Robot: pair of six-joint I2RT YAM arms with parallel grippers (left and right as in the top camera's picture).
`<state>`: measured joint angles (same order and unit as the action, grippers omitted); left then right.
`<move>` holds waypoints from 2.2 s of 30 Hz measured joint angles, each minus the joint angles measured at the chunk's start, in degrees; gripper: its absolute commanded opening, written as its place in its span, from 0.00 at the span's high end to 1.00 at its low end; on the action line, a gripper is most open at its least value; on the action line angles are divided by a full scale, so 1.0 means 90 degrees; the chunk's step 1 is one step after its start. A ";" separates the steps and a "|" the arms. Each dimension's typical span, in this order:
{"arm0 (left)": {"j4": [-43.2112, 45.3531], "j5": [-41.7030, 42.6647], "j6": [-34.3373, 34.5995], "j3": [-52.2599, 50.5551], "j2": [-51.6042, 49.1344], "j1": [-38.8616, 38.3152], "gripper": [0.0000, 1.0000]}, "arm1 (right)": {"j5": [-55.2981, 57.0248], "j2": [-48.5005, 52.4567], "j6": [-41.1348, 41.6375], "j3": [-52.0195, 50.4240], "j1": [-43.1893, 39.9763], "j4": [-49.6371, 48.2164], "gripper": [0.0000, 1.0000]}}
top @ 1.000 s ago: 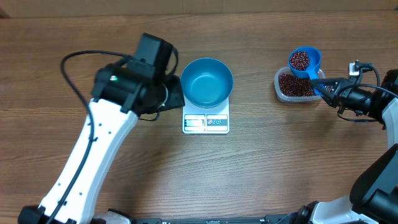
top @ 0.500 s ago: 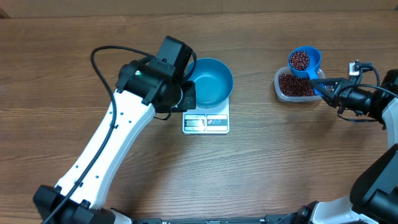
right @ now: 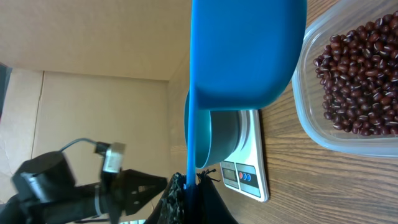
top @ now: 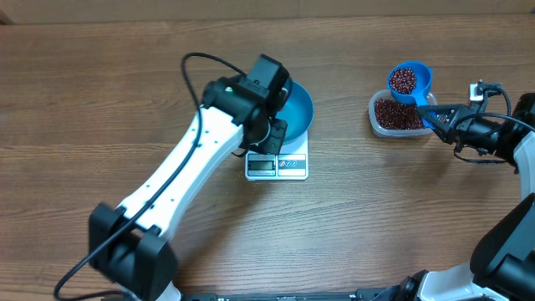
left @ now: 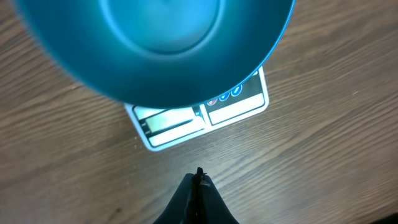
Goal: Scoop item into bowl and weigh 150g on scale
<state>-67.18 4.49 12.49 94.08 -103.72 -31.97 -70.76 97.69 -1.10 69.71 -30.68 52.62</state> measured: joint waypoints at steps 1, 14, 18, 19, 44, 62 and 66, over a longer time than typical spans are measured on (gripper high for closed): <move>0.0012 -0.0002 -0.0107 0.0000 -0.0102 -0.0032 0.96 | 0.0000 0.0000 0.0002 0.0000 0.0000 0.0002 0.96; 0.0282 -0.0007 -0.1149 0.0000 -0.1010 -0.0447 0.96 | 0.0000 0.0000 0.0002 0.0000 0.0002 -0.0005 0.96; 0.0308 -0.0051 -0.1353 0.0000 -0.1112 -0.0510 0.96 | -0.0002 0.0000 0.0002 0.0000 0.0000 -0.0002 0.96; 0.0328 -0.0056 -0.1428 0.0000 -0.1122 -0.0510 0.96 | 0.0002 0.0000 0.0000 0.0000 0.0000 0.0000 0.96; 0.0993 -0.0049 -0.2249 -0.0529 -0.1132 -0.0537 0.96 | -0.0041 0.0000 0.0002 0.0000 0.0000 -0.0002 0.96; 0.1396 -0.0049 -0.2414 -0.0682 -0.1134 -0.0743 0.96 | -0.0046 0.0000 0.0000 0.0000 0.0000 0.0000 0.96; 0.1394 -0.0049 -0.2438 -0.0709 -0.1134 -0.0772 0.96 | -0.0046 0.0000 0.0002 0.0000 0.0000 0.0000 0.96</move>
<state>-54.63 4.05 -9.45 87.70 -113.93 -38.92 -71.18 97.69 -1.08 69.71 -30.68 52.62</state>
